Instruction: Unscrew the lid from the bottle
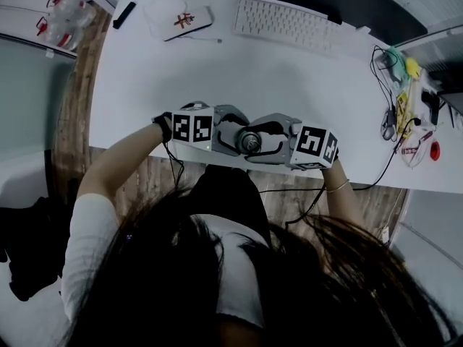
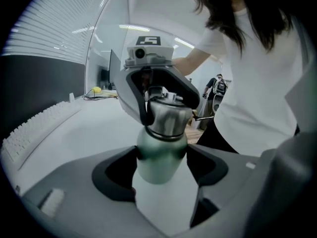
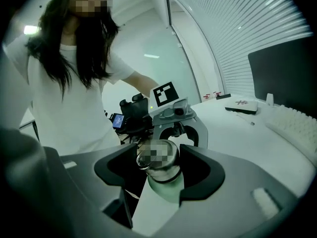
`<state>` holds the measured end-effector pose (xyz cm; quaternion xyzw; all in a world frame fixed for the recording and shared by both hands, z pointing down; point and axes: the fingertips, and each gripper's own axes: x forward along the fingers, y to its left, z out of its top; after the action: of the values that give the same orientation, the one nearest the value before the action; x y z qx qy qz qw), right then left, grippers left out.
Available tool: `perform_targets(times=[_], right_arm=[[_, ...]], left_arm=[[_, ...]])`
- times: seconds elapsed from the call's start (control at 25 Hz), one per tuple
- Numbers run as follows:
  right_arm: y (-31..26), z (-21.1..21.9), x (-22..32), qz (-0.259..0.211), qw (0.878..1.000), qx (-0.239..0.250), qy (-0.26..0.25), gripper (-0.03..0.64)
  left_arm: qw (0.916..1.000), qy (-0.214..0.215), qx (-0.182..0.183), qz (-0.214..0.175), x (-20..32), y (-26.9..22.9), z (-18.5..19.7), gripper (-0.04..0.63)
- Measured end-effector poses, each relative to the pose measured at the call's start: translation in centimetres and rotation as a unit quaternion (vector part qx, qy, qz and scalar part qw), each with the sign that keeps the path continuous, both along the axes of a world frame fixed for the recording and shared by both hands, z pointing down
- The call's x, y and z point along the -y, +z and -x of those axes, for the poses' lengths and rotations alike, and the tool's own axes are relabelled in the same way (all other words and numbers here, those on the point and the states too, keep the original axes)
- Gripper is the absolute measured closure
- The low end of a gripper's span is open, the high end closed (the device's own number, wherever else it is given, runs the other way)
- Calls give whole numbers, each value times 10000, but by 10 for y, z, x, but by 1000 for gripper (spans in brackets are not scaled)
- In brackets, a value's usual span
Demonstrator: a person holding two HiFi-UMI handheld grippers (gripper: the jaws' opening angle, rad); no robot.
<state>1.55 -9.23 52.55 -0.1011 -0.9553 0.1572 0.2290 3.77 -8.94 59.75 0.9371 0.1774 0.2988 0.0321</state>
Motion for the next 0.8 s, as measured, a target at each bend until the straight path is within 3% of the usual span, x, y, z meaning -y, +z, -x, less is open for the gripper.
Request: perform_targets(times=[0.2,0.36,0.48,0.6,0.8], right_arm=[[-2,0,1,39,9970,79,763,356],[-15,-5,8,-49,9825,355,1827,356],[-25,-13,14,-230,9583,542,2798,356],[-24,-21,13,-305,9256,593,3727,356],[-12,-23,6,-357,8826,512,4659,356]], left_arm=[[9994,-324,-129,-52,-1,1,-1,225],[9962,-832,-241,-28,-2,2,-2,225],[9901,-1365,-326,-27,-1,3,-3,225],[9811,-1891,-412,-50,-2,3,-4,225],[9664,-2517,-512,-70,-3,3,-6,227]])
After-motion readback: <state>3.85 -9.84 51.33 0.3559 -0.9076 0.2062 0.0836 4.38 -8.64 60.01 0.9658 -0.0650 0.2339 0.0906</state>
